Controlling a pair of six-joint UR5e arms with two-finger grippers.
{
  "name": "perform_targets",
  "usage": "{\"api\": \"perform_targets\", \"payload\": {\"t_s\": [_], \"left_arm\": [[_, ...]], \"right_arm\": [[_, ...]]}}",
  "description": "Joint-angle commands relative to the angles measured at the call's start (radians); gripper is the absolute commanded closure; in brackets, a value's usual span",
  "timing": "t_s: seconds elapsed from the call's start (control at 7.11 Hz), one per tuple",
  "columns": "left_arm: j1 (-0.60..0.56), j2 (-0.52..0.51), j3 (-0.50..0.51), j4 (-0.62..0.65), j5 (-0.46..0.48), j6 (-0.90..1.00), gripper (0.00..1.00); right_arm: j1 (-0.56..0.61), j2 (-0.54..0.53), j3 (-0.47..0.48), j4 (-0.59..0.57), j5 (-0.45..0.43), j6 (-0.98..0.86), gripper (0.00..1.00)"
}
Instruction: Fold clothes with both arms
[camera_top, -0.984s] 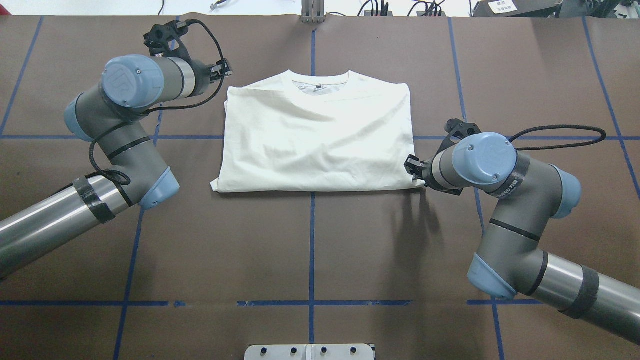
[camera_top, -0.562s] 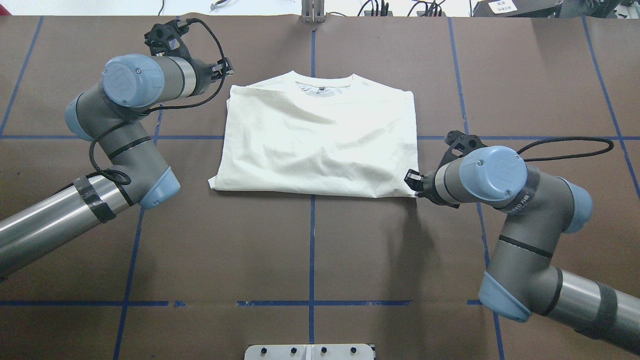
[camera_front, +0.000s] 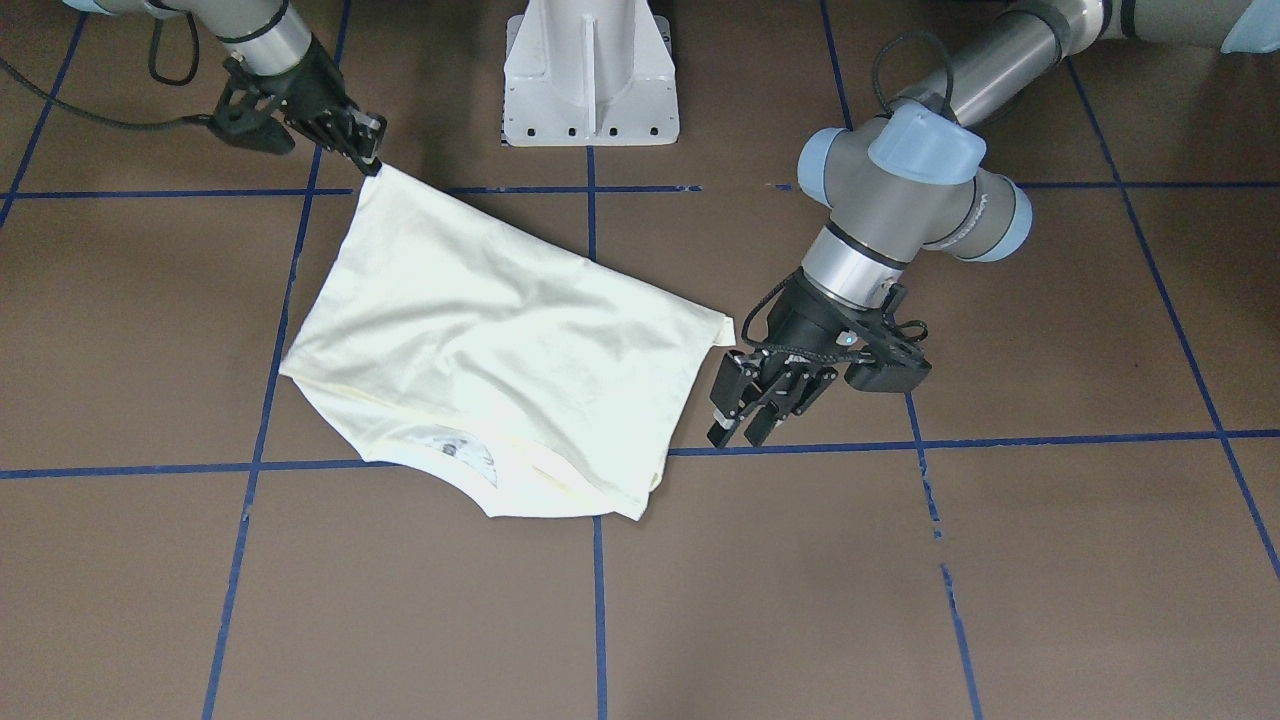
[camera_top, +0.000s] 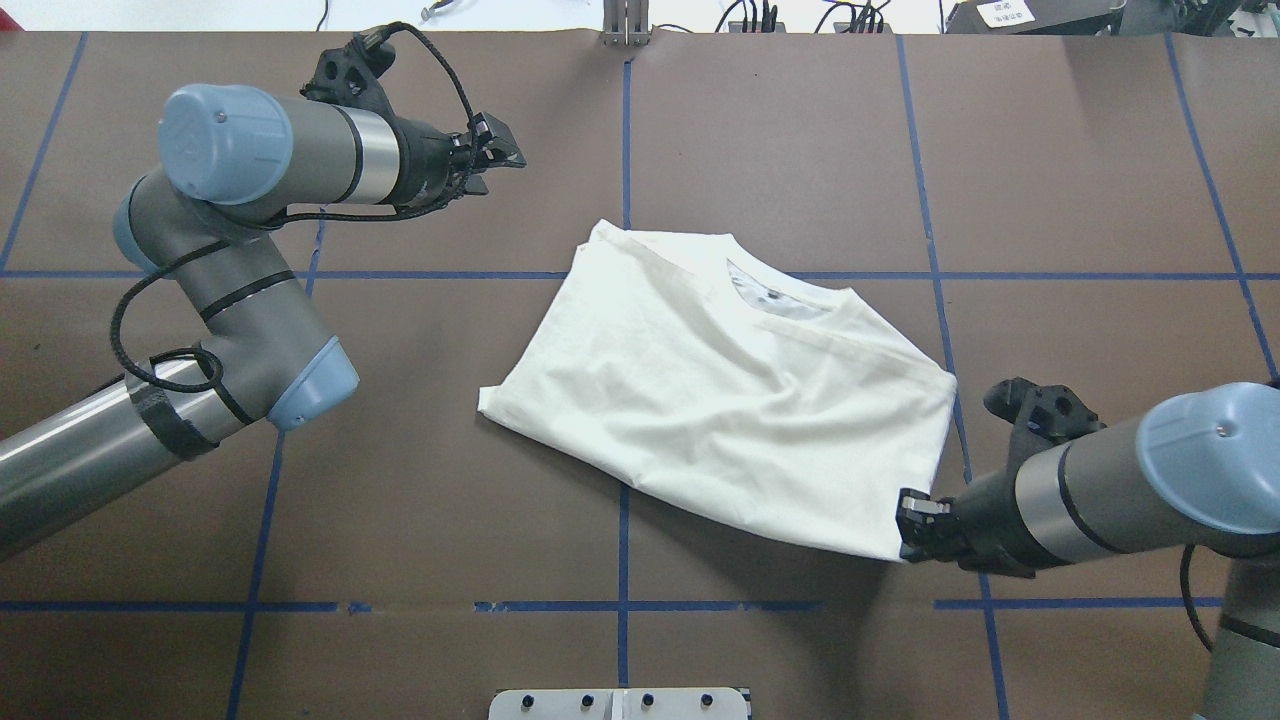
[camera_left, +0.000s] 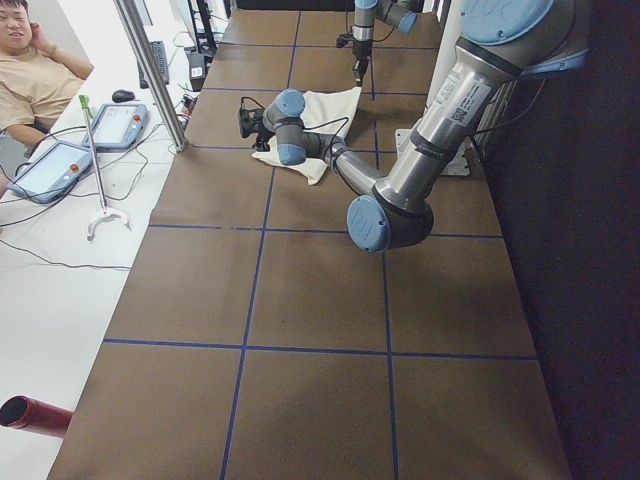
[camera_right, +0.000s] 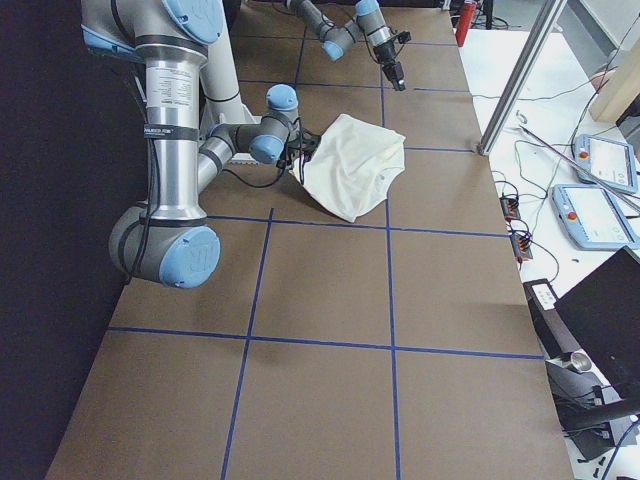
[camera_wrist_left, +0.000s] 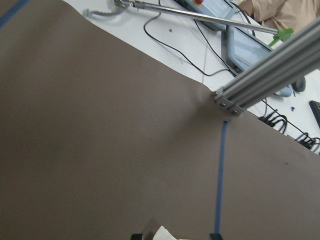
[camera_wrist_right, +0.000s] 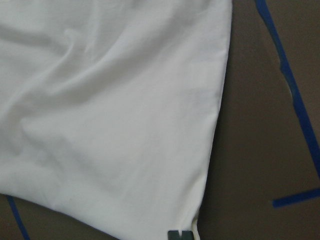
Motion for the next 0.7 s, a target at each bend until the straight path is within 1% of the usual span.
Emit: {"api": "perform_targets", "payload": {"t_s": [0.0,0.14,0.28,0.42,0.56], "left_arm": [[0.009,0.031,-0.111,0.003,-0.131,-0.141,0.25],[0.033,0.033,-0.151,0.007,-0.131,-0.184,0.25],[0.043,0.034,-0.177,-0.003,-0.136,-0.179,0.26],[0.053,0.033,-0.186,0.006,-0.187,-0.184,0.26],[0.064,0.043,-0.205,0.025,-0.217,-0.196,0.1]], "right_arm": [[-0.059,-0.074,0.069,0.001,0.233,0.018,1.0],[-0.166,-0.078,0.059,0.0,0.218,0.05,0.01],[-0.196,-0.075,0.036,0.0,0.176,0.055,0.0],[-0.232,-0.068,0.029,0.0,0.107,0.09,0.0],[-0.181,-0.048,0.032,0.0,0.054,0.098,0.0]]}}
